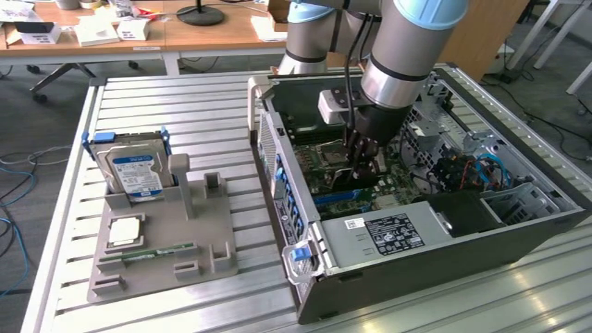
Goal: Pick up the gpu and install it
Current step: 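Insert the gpu into the slot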
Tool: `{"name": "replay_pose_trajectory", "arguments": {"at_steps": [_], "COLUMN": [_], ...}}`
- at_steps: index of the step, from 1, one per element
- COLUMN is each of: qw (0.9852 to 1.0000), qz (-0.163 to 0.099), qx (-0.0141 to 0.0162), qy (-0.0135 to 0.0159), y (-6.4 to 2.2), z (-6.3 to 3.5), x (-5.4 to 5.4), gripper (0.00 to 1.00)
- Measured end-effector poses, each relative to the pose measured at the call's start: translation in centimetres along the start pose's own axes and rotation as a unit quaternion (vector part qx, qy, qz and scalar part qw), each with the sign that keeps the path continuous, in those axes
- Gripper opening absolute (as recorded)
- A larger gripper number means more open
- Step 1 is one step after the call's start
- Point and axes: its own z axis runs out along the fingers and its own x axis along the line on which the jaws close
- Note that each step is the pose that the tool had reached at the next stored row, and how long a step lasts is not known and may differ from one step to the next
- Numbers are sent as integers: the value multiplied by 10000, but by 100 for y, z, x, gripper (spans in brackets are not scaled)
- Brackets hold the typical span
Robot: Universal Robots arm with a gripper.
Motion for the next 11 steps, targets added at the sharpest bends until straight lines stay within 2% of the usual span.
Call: {"name": "replay_pose_trajectory", "arguments": {"at_steps": [11], "qw": [10000], "qz": [0], "qx": [0], "qy": [0], "y": [0], "z": [17], "x": [1], "gripper": [27]}}
